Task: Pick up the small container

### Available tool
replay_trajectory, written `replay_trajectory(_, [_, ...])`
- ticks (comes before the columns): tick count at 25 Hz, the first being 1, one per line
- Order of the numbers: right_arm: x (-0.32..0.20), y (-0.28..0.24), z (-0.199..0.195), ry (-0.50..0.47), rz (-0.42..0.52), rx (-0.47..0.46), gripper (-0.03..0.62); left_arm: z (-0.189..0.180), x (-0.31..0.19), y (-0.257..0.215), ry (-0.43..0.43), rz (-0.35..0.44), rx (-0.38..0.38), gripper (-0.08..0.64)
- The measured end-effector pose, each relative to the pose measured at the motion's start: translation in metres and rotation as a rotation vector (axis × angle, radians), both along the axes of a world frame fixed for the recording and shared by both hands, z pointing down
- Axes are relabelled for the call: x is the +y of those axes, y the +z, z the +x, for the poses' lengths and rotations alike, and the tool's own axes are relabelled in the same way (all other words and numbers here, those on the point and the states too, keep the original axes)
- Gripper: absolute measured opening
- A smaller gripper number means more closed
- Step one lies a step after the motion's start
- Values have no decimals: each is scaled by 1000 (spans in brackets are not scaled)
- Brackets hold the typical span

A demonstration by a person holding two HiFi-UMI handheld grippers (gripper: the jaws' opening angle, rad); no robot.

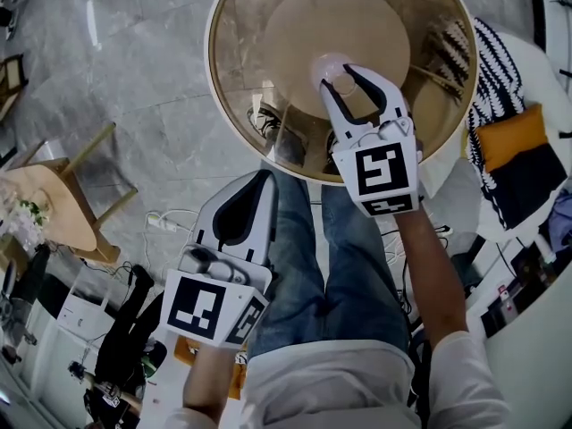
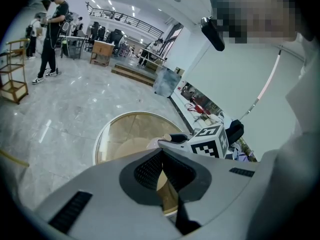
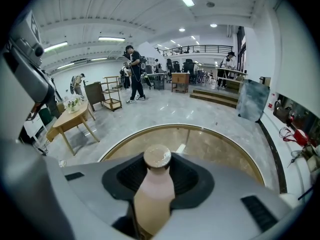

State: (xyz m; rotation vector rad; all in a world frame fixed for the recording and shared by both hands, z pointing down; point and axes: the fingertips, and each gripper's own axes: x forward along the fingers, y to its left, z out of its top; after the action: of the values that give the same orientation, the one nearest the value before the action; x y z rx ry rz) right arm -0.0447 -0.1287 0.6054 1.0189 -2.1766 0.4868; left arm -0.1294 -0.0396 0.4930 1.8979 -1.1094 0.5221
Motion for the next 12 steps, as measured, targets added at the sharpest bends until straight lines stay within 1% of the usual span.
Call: replay_trajectory(12, [11,-26,4,-21,10,3,148,0,8,-17,1,32,-4,17])
